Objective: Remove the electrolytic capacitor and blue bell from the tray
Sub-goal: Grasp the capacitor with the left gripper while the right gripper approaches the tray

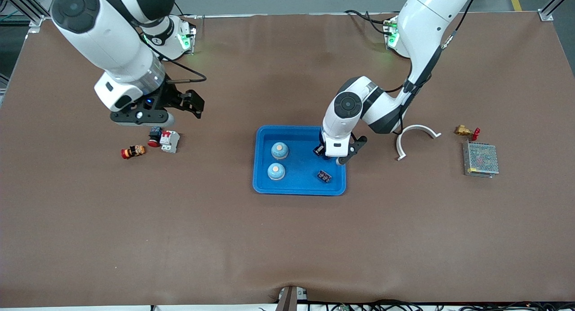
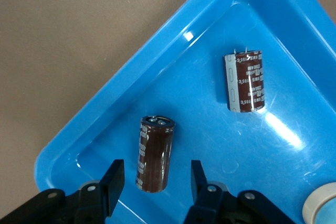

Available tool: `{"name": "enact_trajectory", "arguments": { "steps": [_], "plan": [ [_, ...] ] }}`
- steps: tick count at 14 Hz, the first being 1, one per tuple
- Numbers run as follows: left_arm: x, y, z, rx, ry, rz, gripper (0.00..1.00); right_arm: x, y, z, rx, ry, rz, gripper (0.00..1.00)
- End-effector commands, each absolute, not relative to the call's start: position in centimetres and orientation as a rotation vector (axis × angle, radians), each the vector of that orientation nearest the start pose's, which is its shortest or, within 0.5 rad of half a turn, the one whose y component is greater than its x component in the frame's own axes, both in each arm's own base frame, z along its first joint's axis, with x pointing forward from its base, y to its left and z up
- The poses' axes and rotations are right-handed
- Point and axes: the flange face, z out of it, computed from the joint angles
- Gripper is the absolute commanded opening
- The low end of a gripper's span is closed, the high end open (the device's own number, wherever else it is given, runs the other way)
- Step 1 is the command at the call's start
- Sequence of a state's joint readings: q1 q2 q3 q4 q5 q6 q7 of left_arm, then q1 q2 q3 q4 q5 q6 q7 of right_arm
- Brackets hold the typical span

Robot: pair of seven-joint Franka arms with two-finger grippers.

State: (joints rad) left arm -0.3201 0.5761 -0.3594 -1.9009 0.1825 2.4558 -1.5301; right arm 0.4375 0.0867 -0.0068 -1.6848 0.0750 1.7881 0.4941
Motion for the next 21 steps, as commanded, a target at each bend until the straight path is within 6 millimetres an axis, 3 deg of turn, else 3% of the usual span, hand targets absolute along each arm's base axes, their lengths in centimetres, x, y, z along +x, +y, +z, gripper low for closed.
{"name": "enact_trajectory", "arguments": {
  "steps": [1, 5, 9, 13, 18, 21],
  "plan": [
    [49.8, -39.2, 20.5, -2.965, -1.196, 0.067, 0.56, 54.9, 26.4, 52.1, -3.054, 0.183, 0.011, 1.0],
    [49.6, -39.3, 19.5, -2.965, -1.142, 0.043, 0.49, 55.4, 29.6, 49.0, -3.045, 0.212, -0.009, 1.0],
    [49.7, -39.4, 19.5, -2.964, -1.148, 0.042, 0.0, 55.4, 33.0, 46.0, -3.034, 0.24, -0.029, 1.0],
    [49.8, -39.4, 20.1, -2.967, -1.147, 0.033, 0.0, 54.9, 35.9, 42.8, -3.044, 0.232, -0.017, 1.0],
    [52.1, -38.7, 29.0, -2.969, -1.054, -0.075, 0.0, 54.5, 38.4, 39.2, -3.056, 0.183, -0.008, 1.0],
    [54.6, -34.3, 33.3, -2.969, -0.931, -0.096, 0.0, 54.1, 39.9, 37.0, -3.057, 0.155, -0.011, 1.0]
  ]
}}
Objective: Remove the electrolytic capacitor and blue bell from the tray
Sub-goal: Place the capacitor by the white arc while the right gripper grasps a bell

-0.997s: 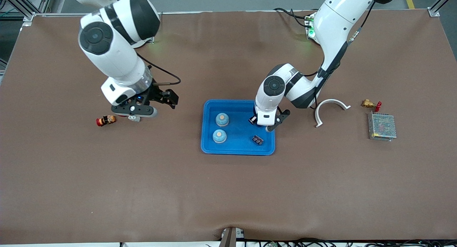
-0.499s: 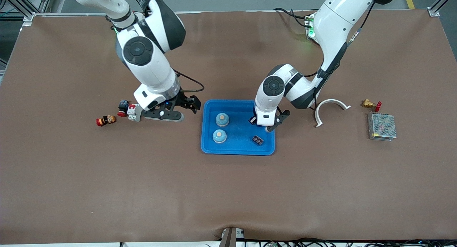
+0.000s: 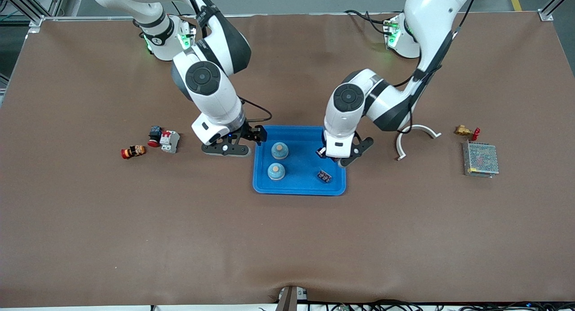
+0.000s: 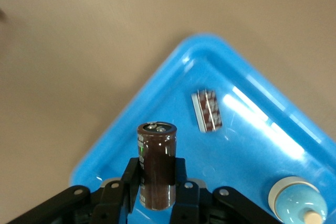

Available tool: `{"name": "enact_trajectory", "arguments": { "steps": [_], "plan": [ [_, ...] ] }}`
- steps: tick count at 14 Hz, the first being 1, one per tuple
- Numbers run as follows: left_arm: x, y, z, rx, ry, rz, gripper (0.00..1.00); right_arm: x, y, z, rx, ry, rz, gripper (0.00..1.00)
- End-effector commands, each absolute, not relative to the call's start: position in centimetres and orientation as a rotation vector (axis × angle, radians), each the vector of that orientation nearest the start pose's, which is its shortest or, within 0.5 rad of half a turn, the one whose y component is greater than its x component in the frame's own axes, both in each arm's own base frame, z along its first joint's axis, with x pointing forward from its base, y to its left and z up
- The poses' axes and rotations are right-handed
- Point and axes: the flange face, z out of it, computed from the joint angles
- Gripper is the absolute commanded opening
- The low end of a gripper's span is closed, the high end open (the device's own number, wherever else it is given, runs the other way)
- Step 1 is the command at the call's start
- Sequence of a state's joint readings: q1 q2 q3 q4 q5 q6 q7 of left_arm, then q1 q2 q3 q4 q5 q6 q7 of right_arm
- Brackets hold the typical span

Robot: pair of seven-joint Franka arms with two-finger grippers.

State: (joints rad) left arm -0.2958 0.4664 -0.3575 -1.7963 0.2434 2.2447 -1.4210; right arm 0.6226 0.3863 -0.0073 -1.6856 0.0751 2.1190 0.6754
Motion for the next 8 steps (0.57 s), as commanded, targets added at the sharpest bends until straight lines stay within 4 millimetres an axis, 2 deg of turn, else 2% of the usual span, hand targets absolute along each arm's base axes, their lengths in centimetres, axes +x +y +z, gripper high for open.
{"name": "enact_trajectory", "arguments": {
  "steps": [1, 3, 6, 8],
  "plan": [
    [55.5, -32.2, 34.3, -2.974, -0.893, -0.097, 0.0, 53.9, 40.5, 36.5, -3.054, 0.145, -0.018, 1.0],
    [56.8, -28.5, 35.3, -2.971, -0.799, -0.077, 0.0, 54.0, 41.2, 34.5, -3.056, 0.136, -0.02, 1.0],
    [59.0, -22.0, 35.7, -2.974, -0.706, -0.014, 0.0, 53.5, 42.7, 32.0, -3.058, 0.099, -0.029, 1.0],
    [59.6, -19.2, 35.3, -2.988, -0.645, 0.015, 0.0, 53.3, 43.1, 31.0, -3.059, 0.09, -0.033, 1.0]
  ]
}}
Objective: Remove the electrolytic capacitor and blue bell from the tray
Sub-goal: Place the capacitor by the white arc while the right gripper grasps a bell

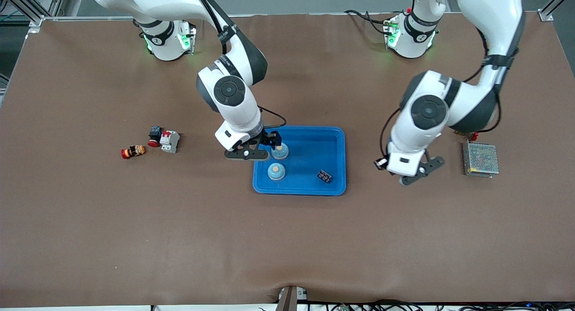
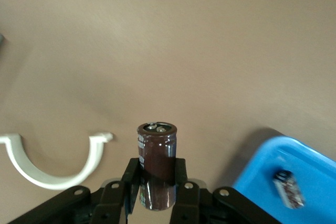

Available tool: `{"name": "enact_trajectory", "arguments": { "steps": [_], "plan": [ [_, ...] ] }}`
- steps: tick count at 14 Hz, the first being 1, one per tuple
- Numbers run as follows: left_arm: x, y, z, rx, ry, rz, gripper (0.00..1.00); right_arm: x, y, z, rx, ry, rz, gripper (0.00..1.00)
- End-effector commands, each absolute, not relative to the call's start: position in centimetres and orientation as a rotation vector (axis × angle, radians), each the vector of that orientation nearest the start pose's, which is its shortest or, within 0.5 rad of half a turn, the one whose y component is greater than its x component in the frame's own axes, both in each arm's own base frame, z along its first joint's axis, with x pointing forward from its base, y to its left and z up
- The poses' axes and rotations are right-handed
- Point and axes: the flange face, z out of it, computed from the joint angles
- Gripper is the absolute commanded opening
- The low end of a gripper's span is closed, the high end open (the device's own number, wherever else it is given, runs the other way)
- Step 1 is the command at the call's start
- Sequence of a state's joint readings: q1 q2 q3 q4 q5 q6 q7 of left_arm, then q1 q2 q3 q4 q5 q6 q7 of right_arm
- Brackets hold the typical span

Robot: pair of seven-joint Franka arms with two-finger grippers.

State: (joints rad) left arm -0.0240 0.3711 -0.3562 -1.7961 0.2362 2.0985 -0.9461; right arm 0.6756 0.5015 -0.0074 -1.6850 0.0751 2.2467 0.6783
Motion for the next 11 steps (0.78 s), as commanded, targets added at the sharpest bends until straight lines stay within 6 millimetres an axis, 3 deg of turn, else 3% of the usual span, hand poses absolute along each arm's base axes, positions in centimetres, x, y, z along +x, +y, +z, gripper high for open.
{"name": "enact_trajectory", "arguments": {
  "steps": [1, 3, 8, 11],
  "plan": [
    [59.9, -17.2, 34.7, -2.987, -0.627, 0.036, 0.0, 53.3, 43.1, 30.3, -3.064, 0.092, -0.021, 1.0],
    [60.4, -12.9, 33.3, -2.992, -0.583, 0.078, 0.0, 52.4, 44.4, 29.0, -3.076, 0.058, -0.001, 1.0],
    [60.0, -6.3, 30.1, -3.008, -0.516, 0.131, 0.0, 52.1, 45.8, 26.8, -3.068, 0.033, -0.019, 1.0],
    [58.3, -6.1, 26.9, -3.037, -0.475, 0.099, 0.0, 52.2, 46.0, 25.8, -3.071, 0.028, -0.02, 1.0]
  ]
}}
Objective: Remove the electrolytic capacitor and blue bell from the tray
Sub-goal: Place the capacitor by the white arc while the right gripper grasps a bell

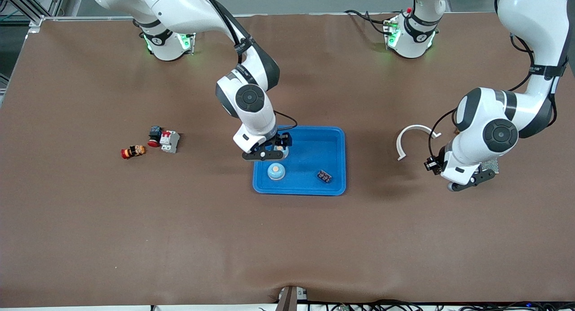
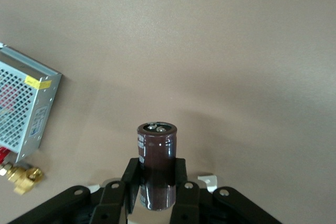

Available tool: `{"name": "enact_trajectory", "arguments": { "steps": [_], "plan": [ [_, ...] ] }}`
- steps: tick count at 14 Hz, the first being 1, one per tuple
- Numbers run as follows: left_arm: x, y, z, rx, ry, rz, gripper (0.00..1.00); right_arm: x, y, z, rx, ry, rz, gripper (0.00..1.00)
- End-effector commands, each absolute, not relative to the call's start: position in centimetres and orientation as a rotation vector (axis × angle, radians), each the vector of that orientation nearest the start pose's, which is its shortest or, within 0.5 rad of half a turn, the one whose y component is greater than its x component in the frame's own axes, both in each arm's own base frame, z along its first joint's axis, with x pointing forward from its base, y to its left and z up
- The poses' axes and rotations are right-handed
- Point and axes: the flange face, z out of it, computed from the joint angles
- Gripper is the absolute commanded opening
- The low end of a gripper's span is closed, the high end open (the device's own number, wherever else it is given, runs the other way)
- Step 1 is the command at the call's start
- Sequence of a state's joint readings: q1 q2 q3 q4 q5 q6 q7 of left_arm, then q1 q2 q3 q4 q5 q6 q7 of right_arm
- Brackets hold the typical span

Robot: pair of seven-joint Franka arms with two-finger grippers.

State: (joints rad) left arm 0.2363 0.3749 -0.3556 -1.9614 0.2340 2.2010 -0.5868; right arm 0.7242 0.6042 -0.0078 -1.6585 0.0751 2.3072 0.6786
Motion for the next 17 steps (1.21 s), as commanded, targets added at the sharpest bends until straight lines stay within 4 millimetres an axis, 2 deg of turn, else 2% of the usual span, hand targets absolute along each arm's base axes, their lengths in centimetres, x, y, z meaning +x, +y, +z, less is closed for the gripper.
{"name": "enact_trajectory", "arguments": {
  "steps": [1, 4, 8, 12, 13, 14, 15, 17],
  "plan": [
    [57.9, -6.3, 26.0, -3.042, -0.43, 0.106, 0.0, 52.2, 46.1, 25.5, -3.064, 0.028, -0.032, 1.0],
    [56.8, -5.4, 23.4, -3.049, -0.386, 0.167, 0.0, 51.7, 46.8, 24.4, -3.065, 0.012, -0.03, 1.0],
    [55.3, -5.7, 20.4, -3.08, -0.372, 0.151, 0.0, 51.8, 47.0, 22.9, -3.055, 0.012, -0.054, 1.0],
    [55.1, -5.7, 19.4, -3.08, -0.364, 0.17, 0.01, 51.2, 47.4, 21.9, -3.065, -0.01, -0.051, 1.0],
    [55.3, -5.8, 19.5, -3.077, -0.358, 0.162, 0.31, 51.3, 47.4, 21.6, -3.055, -0.003, -0.064, 1.0],
    [55.4, -5.8, 19.6, -3.077, -0.358, 0.159, 0.81, 51.3, 47.5, 21.3, -3.049, -0.005, -0.075, 1.0],
    [55.6, -5.8, 20.0, -3.077, -0.36, 0.149, 1.0, 51.3, 47.6, 20.9, -3.049, -0.005, -0.077, 1.0],
    [56.8, -5.9, 21.7, -3.076, -0.372, 0.104, 1.0, 51.2, 47.5, 20.3, -3.056, -0.01, -0.071, 1.0]
  ]
}}
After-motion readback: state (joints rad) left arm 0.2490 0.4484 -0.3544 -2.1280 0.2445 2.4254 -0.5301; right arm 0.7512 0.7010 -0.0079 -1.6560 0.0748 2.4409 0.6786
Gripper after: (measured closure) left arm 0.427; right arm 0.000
